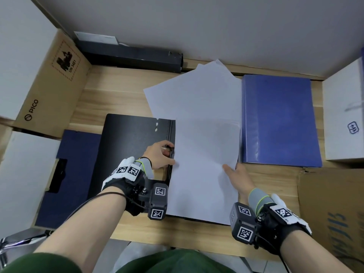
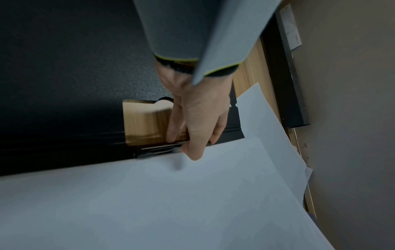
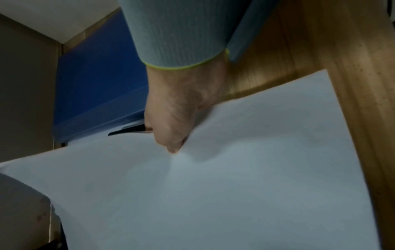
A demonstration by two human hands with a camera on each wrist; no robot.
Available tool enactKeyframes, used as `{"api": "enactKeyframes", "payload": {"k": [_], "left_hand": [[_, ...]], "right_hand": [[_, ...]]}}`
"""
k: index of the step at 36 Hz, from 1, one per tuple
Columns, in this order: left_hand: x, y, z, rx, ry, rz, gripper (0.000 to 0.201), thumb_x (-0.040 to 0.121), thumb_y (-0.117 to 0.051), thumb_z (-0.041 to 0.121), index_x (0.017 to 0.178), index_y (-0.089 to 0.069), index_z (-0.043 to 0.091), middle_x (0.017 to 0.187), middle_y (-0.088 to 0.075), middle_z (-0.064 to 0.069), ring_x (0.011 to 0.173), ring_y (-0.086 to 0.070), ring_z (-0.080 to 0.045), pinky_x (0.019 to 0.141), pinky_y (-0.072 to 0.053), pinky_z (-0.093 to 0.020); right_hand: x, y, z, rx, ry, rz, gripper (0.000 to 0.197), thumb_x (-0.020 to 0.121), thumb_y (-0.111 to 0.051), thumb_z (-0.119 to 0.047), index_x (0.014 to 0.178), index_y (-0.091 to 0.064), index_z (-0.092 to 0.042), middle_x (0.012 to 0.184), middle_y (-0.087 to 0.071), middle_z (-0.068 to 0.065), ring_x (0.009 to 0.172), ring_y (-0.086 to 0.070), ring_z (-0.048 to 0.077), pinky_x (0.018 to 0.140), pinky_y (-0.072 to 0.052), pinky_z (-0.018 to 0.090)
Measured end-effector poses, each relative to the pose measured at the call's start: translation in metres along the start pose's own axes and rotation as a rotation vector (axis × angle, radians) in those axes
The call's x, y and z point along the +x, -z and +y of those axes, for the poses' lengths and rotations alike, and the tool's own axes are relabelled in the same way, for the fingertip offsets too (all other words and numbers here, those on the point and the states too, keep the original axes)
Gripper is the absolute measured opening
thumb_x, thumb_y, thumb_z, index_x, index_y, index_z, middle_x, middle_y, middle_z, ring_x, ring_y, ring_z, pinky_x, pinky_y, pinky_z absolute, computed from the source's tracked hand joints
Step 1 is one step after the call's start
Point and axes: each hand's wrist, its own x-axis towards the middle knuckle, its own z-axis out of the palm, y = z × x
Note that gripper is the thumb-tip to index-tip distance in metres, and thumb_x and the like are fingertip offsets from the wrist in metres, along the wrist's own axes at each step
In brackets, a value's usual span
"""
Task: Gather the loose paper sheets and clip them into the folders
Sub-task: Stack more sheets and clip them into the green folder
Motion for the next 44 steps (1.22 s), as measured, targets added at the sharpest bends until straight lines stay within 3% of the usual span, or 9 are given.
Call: {"api": "enactKeyframes", "payload": {"k": [4,8,12,18,28,32,36,40,44], "left_hand": [[0.002,-0.002,-0.001,-0.006,0.008,0.016,0.042,0.064,-0.073,0.014,0.102,-0.063,0.030,0.092,-0.068,0.000,0.080,-0.063,-0.018,0.070,-0.061,-0.034],[0.002,-0.003,-0.001,-0.006,0.022,0.045,0.048,0.058,-0.074,0.020,0.102,-0.061,0.034,0.088,-0.068,0.004,0.090,-0.064,-0.019,0.077,-0.060,-0.038],[0.001,-0.004,0.000,-0.007,0.028,0.071,0.055,0.049,-0.072,0.027,0.102,-0.058,0.036,0.084,-0.068,0.006,0.092,-0.065,-0.019,0.078,-0.059,-0.039],[0.000,-0.006,0.003,-0.016,0.051,0.090,0.057,0.045,-0.071,0.032,0.100,-0.057,0.035,0.084,-0.070,0.007,0.094,-0.065,-0.019,0.078,-0.059,-0.039],[0.001,-0.010,0.009,0.116,0.075,0.120,0.055,0.051,-0.075,0.034,0.101,-0.052,0.033,0.092,-0.068,0.003,0.091,-0.063,-0.021,0.080,-0.057,-0.037],[0.003,-0.014,0.012,0.208,0.078,0.140,0.054,0.062,-0.077,0.030,0.108,-0.050,0.027,0.096,-0.063,0.000,0.092,-0.059,-0.023,0.077,-0.048,-0.028],[0.002,-0.018,0.013,0.276,0.072,0.151,0.056,0.063,-0.078,0.028,0.111,-0.048,0.024,0.094,-0.065,-0.002,0.092,-0.060,-0.025,0.079,-0.050,-0.031],[0.001,-0.022,0.015,0.323,0.069,0.155,0.055,0.066,-0.076,0.023,0.113,-0.047,0.021,0.094,-0.061,-0.003,0.089,-0.058,-0.027,0.082,-0.049,-0.033],[0.005,-0.018,0.007,0.231,0.087,0.124,0.052,0.067,-0.077,0.027,0.112,-0.051,0.025,0.105,-0.062,-0.002,0.098,-0.059,-0.027,0.083,-0.049,-0.031]], "right_hand": [[0.001,-0.007,-0.002,0.000,-0.007,0.008,0.024,0.097,-0.048,-0.011,0.119,-0.059,-0.008,0.113,-0.065,0.006,0.101,-0.060,0.023,0.092,-0.047,0.034],[0.003,-0.007,-0.001,0.003,-0.018,-0.002,0.019,0.098,-0.048,-0.011,0.114,-0.058,-0.011,0.108,-0.064,0.007,0.096,-0.058,0.021,0.088,-0.046,0.030],[0.003,-0.007,0.002,-0.015,-0.026,-0.014,0.028,0.098,-0.049,-0.013,0.123,-0.057,-0.007,0.115,-0.065,0.005,0.105,-0.061,0.024,0.097,-0.048,0.037],[0.002,-0.009,0.000,0.007,-0.029,-0.016,0.028,0.098,-0.047,-0.013,0.124,-0.056,-0.008,0.114,-0.064,0.007,0.106,-0.061,0.026,0.096,-0.047,0.037],[0.002,-0.003,0.000,-0.034,-0.060,-0.059,0.032,0.096,-0.052,-0.014,0.127,-0.055,-0.005,0.118,-0.065,0.009,0.108,-0.062,0.027,0.100,-0.047,0.044],[0.001,-0.002,0.000,-0.060,-0.061,-0.095,0.032,0.097,-0.050,-0.012,0.128,-0.055,-0.007,0.115,-0.064,0.006,0.104,-0.060,0.024,0.096,-0.048,0.036],[-0.002,-0.004,0.001,-0.088,-0.056,-0.095,0.033,0.097,-0.050,-0.010,0.128,-0.055,-0.004,0.113,-0.062,0.006,0.101,-0.058,0.022,0.091,-0.046,0.031],[-0.004,-0.003,0.009,-0.042,-0.057,-0.054,0.035,0.096,-0.051,-0.010,0.131,-0.052,-0.009,0.122,-0.061,0.005,0.106,-0.059,0.021,0.090,-0.047,0.031],[-0.006,0.006,0.011,0.068,-0.075,0.107,0.031,0.095,-0.054,-0.014,0.125,-0.047,-0.009,0.113,-0.060,0.010,0.093,-0.059,0.021,0.081,-0.048,0.032]]}}
